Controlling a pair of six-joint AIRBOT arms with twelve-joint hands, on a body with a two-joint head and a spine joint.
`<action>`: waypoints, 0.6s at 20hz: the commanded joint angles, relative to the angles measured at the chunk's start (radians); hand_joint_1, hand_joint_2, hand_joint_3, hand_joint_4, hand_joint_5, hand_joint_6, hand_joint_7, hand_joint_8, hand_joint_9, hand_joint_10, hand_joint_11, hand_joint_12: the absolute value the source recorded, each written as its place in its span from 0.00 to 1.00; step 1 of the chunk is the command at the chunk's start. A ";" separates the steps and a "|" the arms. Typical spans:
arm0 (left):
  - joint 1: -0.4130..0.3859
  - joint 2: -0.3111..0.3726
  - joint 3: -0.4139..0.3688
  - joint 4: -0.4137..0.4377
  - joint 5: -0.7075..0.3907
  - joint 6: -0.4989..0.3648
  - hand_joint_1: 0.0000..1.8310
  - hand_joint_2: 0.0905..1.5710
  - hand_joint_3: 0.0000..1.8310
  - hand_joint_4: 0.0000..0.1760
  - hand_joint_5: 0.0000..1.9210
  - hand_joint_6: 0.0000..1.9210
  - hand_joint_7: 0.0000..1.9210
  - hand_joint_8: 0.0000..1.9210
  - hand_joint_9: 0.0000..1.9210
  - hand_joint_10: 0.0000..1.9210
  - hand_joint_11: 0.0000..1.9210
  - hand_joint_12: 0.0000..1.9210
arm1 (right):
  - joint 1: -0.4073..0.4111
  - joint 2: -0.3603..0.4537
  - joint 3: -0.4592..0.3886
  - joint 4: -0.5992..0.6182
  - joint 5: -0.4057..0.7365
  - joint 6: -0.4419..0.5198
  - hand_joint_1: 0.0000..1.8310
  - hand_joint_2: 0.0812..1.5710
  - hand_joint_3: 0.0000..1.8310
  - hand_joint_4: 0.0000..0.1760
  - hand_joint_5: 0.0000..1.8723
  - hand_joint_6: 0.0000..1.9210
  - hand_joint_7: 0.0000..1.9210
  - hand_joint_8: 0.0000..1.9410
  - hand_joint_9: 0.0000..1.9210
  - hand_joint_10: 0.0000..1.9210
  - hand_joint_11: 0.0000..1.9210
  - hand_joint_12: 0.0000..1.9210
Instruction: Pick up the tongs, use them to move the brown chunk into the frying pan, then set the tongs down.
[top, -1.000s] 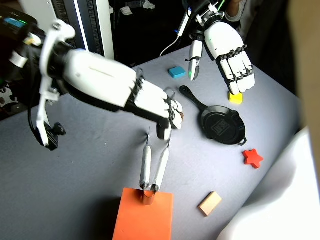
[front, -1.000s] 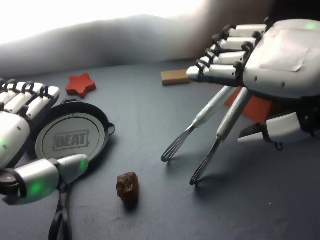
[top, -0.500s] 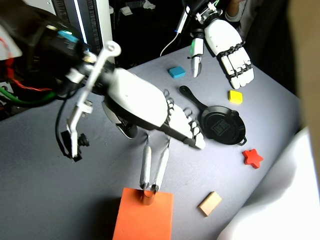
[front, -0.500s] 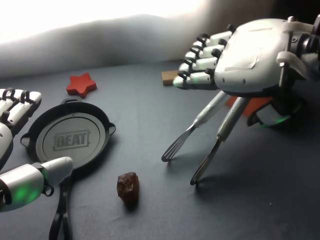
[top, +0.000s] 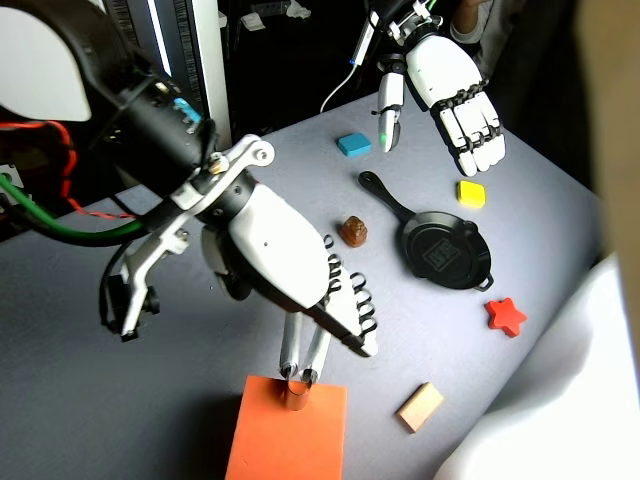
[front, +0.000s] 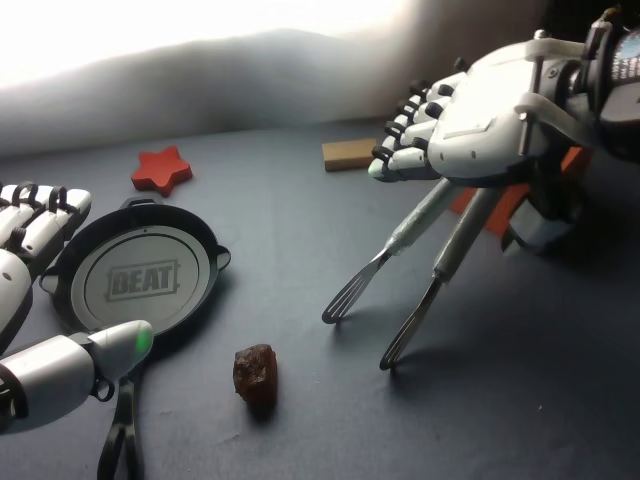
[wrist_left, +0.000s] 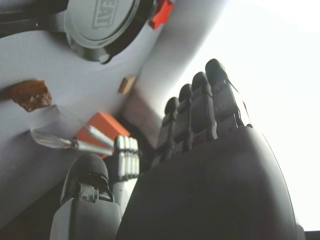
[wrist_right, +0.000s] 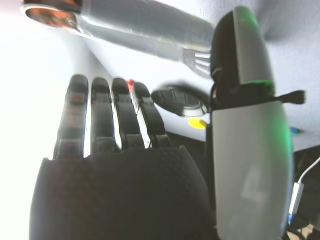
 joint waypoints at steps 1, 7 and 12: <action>-0.006 0.009 -0.002 0.046 -0.101 -0.003 0.00 0.75 0.00 0.00 0.02 0.00 0.03 0.00 0.03 0.00 0.00 0.16 | 0.013 -0.004 0.012 -0.027 0.072 -0.010 0.57 0.61 0.00 0.00 0.00 0.00 0.00 0.00 0.00 0.00 0.00 0.00; -0.005 0.009 0.003 0.046 -0.092 -0.003 0.00 0.75 0.00 0.00 0.02 0.00 0.03 0.00 0.03 0.00 0.00 0.15 | 0.002 -0.062 0.071 -0.028 0.055 -0.029 0.56 0.60 0.00 0.00 0.00 0.00 0.00 0.00 0.00 0.00 0.00 0.00; -0.004 0.009 0.004 0.046 -0.074 0.000 0.00 0.75 0.00 0.00 0.03 0.00 0.03 0.00 0.03 0.00 0.00 0.16 | -0.018 -0.083 0.088 -0.028 0.043 -0.042 0.56 0.62 0.00 0.00 0.00 0.00 0.00 0.00 0.00 0.00 0.00 0.00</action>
